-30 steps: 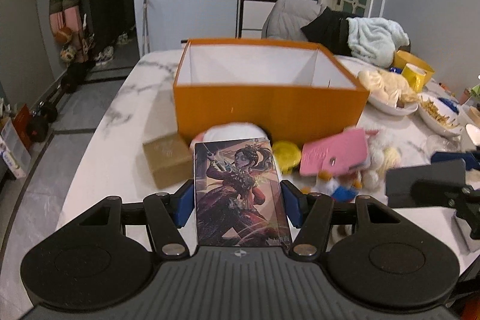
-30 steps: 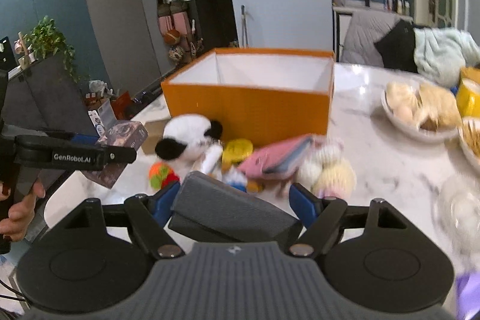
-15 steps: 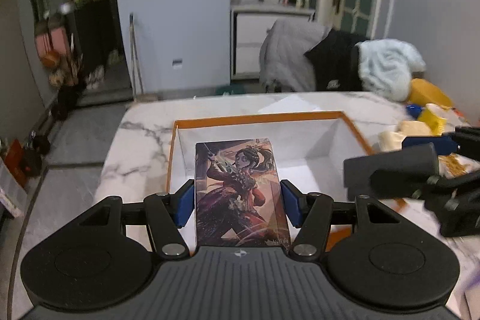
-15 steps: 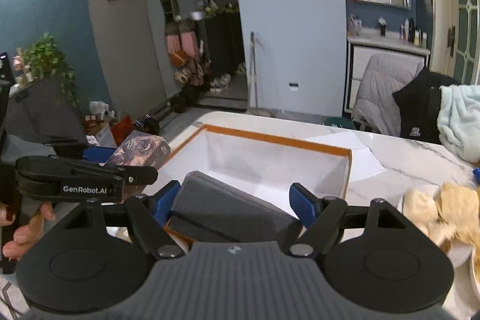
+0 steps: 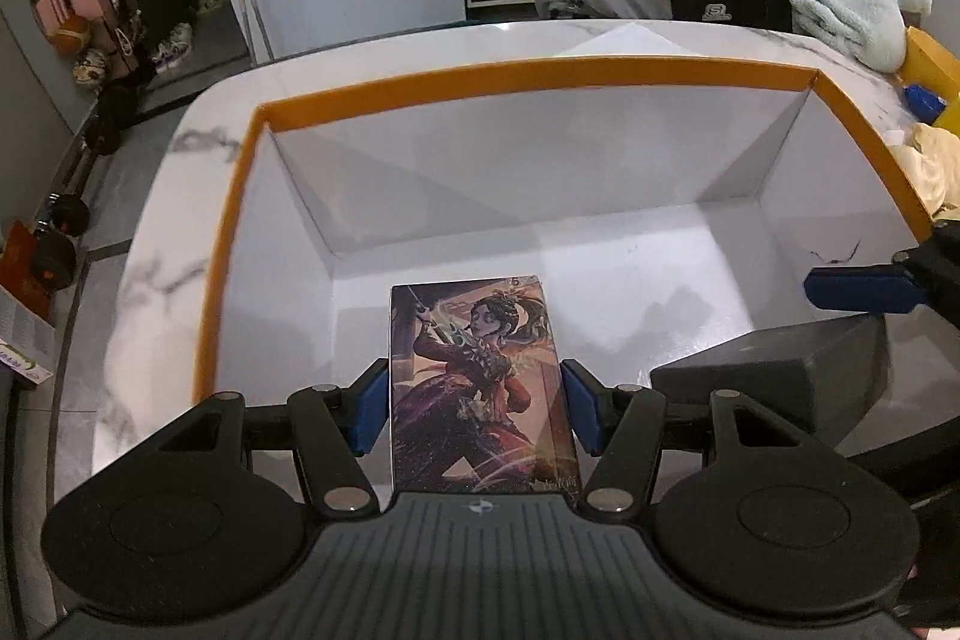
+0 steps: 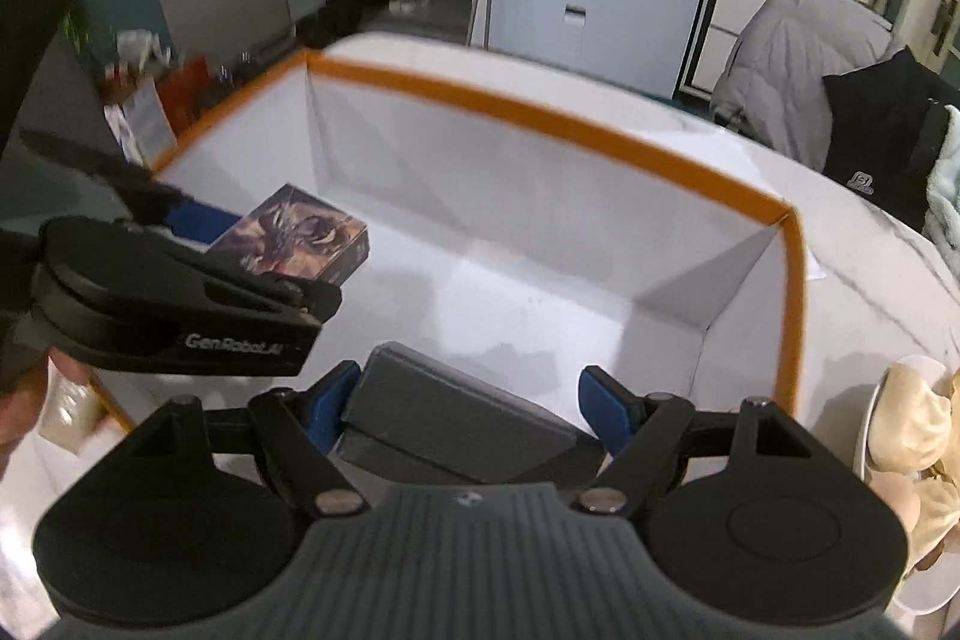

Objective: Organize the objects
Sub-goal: 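Lower both held boxes into the orange box and open both tools, then move left tool to gold box while right tool reaches the plush dog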

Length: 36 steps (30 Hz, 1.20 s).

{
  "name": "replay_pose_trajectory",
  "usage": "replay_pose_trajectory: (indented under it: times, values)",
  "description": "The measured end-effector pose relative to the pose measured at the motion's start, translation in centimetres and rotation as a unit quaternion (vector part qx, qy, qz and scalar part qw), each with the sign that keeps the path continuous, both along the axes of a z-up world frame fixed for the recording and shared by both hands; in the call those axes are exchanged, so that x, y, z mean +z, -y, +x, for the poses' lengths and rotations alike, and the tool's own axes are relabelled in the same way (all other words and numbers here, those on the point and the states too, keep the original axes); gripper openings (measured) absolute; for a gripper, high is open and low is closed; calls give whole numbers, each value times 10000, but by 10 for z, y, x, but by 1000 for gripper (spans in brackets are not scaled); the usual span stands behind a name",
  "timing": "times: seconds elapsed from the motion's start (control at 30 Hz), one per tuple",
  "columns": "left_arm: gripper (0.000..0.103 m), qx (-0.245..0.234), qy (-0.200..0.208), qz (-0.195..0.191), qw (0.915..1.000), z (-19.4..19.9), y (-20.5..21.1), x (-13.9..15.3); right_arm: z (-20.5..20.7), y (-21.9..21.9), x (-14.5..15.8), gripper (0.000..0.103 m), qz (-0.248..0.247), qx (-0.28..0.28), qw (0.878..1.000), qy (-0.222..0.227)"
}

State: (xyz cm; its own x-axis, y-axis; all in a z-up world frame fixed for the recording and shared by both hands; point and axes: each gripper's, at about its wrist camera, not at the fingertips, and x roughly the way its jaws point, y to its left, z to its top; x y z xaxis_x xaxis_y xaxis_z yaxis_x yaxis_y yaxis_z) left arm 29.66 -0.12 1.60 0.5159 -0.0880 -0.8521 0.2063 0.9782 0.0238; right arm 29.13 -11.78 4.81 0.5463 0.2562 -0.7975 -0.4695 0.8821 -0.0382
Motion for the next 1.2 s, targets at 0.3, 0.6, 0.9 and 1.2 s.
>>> replay_pose_trajectory:
  times: [0.3,0.6,0.9,1.2]
  values:
    - [89,-11,209,166,9996,-12,-2,18,-7,8,-4,86,-161,-74,9995,265]
    - [89,47,432,14,9991,-41,-7,39,-46,17,23,93,69,-32,9974,711]
    - [89,-79,807,79,9967,-86,2,56,-87,22,41,94,12,-53,9943,1064]
    - [89,-138,923,77,9956,-119,5,55,-119,24,41,95,-53,-65,9940,1093]
